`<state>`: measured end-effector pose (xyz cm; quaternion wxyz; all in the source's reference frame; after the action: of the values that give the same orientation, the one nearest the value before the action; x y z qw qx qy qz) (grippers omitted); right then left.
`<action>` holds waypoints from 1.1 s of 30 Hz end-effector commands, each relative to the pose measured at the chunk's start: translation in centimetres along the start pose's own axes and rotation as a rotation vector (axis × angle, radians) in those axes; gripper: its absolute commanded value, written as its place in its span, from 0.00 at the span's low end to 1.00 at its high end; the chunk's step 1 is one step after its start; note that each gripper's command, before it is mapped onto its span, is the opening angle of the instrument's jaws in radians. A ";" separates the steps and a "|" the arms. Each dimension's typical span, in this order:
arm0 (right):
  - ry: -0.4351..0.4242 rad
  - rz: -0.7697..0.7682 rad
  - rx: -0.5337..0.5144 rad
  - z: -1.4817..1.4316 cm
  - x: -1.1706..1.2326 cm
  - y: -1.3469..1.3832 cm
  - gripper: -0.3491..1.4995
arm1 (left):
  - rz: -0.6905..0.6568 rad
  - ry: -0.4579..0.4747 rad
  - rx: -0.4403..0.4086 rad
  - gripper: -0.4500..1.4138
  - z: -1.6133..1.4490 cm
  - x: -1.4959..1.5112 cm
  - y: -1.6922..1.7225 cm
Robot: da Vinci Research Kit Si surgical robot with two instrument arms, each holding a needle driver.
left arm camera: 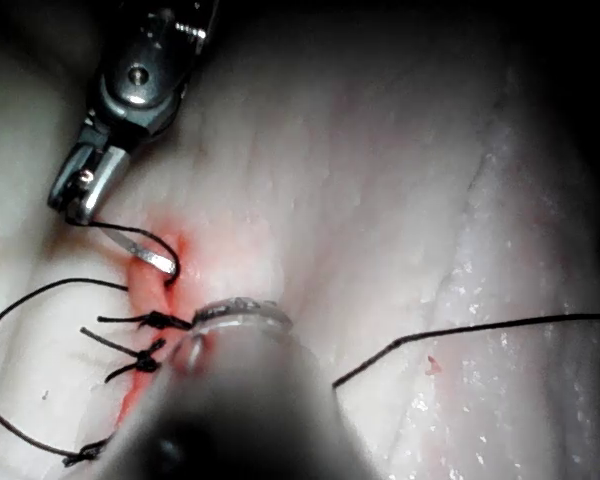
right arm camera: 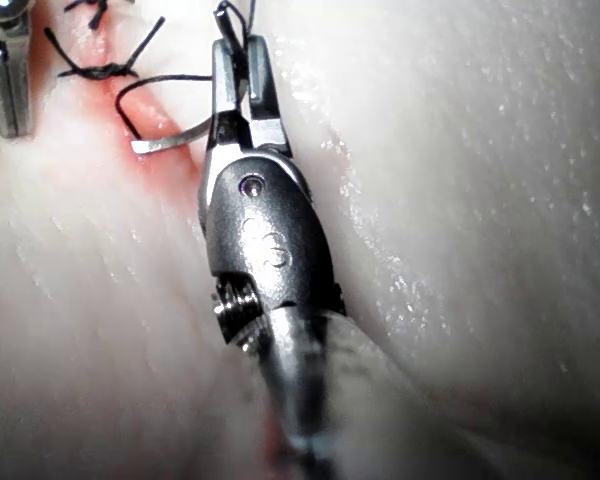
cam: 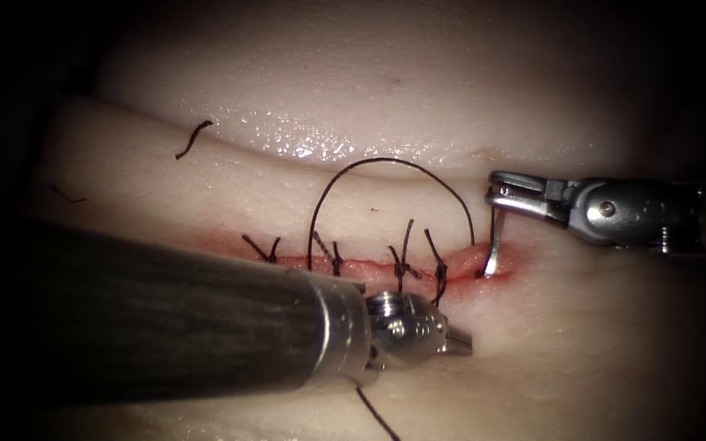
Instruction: Wound Closure
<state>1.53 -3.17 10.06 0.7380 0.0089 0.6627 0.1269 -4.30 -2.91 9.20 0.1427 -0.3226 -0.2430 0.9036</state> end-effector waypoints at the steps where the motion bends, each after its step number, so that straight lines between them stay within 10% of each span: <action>1: -0.001 0.012 0.004 0.07 -0.05 -0.01 0.00 | 0.001 0.000 -0.001 0.13 0.08 0.00 0.01; 18: 0.019 0.158 0.121 0.12 -0.11 -0.02 0.00 | 0.003 0.009 0.000 0.13 0.10 -0.02 0.01; 33: -0.024 0.319 0.022 0.15 -0.16 0.03 0.00 | -0.006 0.008 -0.001 0.15 0.15 -0.04 0.03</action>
<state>1.58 -3.12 10.18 0.7167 0.1241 0.6441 0.2369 -4.31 -2.97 9.25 0.1463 -0.3255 -0.2431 0.9020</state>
